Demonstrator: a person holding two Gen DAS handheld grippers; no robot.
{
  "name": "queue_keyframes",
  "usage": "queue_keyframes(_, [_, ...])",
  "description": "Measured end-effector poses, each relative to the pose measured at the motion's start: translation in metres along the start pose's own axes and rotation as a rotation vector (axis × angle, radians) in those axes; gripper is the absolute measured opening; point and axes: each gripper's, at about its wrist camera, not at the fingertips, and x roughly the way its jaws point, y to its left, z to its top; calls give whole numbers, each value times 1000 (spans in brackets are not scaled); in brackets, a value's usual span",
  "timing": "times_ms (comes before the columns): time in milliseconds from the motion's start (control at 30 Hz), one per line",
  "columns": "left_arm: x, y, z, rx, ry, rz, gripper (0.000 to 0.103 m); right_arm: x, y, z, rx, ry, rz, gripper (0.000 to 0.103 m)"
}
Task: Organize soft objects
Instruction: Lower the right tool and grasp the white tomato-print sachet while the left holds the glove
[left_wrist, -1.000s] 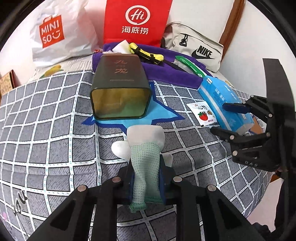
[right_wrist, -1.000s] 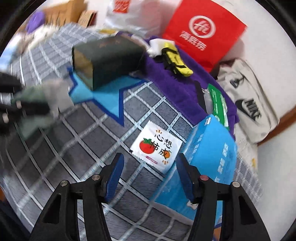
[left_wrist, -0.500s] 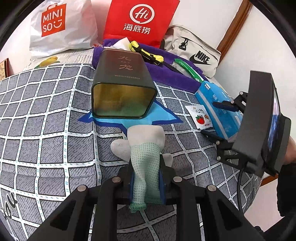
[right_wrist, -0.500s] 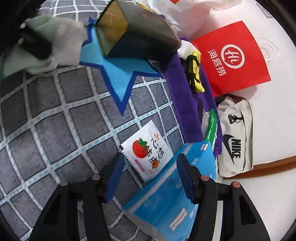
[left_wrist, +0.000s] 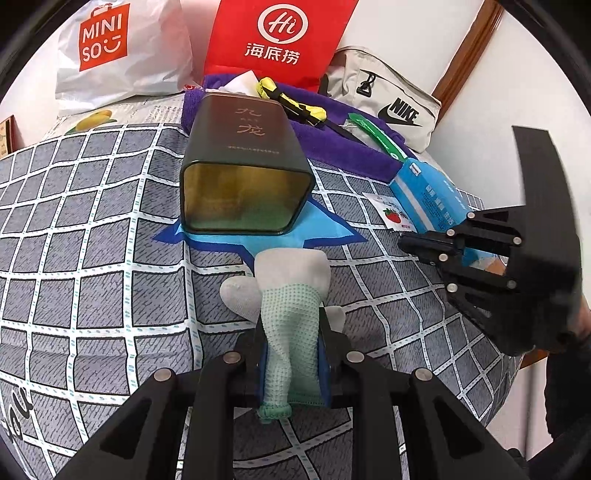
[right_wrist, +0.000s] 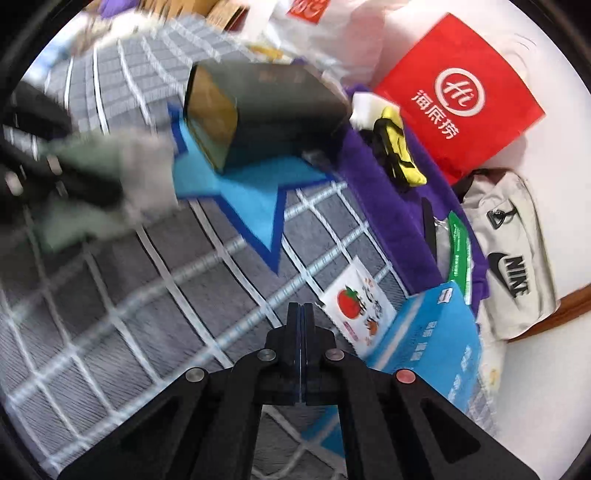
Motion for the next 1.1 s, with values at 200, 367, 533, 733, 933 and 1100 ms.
queue_keyframes(200, [1, -1, 0, 6, -1, 2, 22, 5, -10, 4, 103, -2, 39, 4])
queue_keyframes(367, [0, 1, 0, 6, 0, -10, 22, 17, -9, 5, 144, 22, -2, 40])
queue_keyframes(533, [0, 3, 0, 6, 1, -24, 23, 21, -2, 9, 85, 15, -112, 47])
queue_keyframes(733, [-1, 7, 0, -1, -1, -44, 23, 29, -12, 12, 103, 26, -139, 15])
queue_keyframes(933, [-1, 7, -1, 1, -1, -49, 23, 29, -12, 5, 107, 36, -144, 0])
queue_keyframes(1100, [0, 6, 0, 4, 3, -42, 23, 5, -15, 4, 161, -32, -92, 0])
